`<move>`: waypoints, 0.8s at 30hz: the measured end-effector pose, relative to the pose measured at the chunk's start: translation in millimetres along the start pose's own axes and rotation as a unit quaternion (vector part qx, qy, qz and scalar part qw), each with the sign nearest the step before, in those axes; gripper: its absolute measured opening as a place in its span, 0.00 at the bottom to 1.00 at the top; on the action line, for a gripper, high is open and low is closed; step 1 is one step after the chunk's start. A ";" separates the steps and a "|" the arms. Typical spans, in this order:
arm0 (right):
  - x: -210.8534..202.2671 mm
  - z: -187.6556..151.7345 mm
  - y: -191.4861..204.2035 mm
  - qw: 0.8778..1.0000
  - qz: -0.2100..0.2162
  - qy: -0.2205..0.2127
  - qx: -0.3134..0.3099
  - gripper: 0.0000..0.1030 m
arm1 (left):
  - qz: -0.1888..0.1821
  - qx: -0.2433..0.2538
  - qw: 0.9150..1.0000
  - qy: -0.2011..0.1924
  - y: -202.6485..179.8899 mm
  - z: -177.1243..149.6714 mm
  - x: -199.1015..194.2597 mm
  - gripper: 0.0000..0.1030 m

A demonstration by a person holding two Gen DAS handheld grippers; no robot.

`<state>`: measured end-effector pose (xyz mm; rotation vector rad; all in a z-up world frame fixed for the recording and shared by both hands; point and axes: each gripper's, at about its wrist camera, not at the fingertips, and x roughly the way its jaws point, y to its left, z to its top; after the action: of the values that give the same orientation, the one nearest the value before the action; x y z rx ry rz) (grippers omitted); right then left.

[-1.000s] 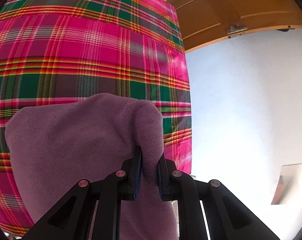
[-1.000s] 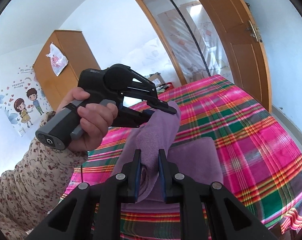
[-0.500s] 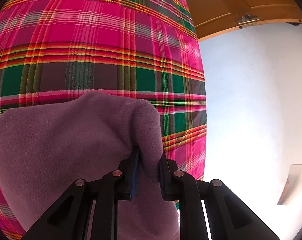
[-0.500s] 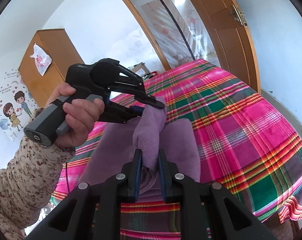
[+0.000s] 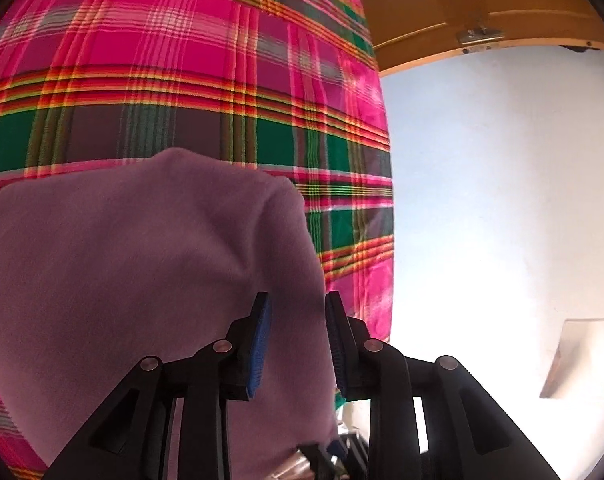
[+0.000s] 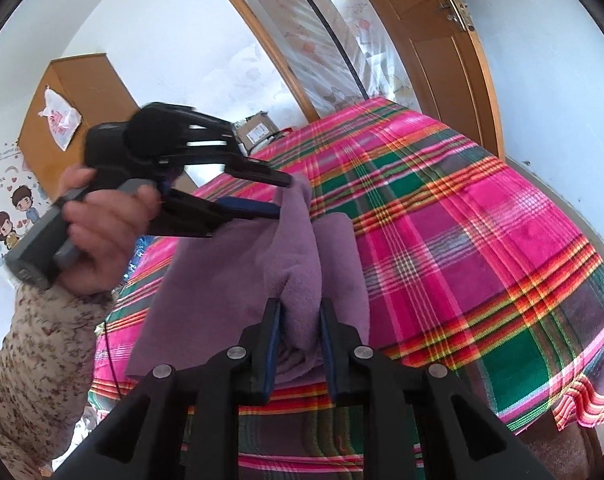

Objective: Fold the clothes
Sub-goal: 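Lower the folded end onto the stack and open both grippers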

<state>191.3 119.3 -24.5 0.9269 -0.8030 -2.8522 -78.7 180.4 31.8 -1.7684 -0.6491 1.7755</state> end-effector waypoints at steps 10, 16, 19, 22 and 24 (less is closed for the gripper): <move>-1.0 -6.3 -9.5 1.000 -0.013 0.012 0.016 0.21 | 0.000 0.031 0.997 -0.070 31.6 -37.9 -67.8 0.28; -8.1 -10.2 -14.0 0.999 -0.033 0.013 0.018 0.22 | 0.007 0.015 0.997 -0.079 58.0 -51.1 -78.6 0.28; -11.6 -12.2 -16.2 0.999 -0.043 0.013 0.019 0.24 | 0.008 0.026 0.997 -0.075 60.9 -61.9 -79.0 0.28; -16.3 -13.7 -20.2 0.998 -0.059 0.013 0.023 0.28 | 0.010 0.033 0.997 -0.070 62.7 -71.8 -78.8 0.28; -20.1 -13.3 -24.6 0.997 -0.075 0.007 0.029 0.29 | 0.005 0.036 0.997 -0.068 63.5 -78.2 -80.5 0.28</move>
<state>218.2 138.2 -34.8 1.0561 -0.8536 -2.9604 -4.4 76.1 46.5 -1.6171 -0.6220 1.9148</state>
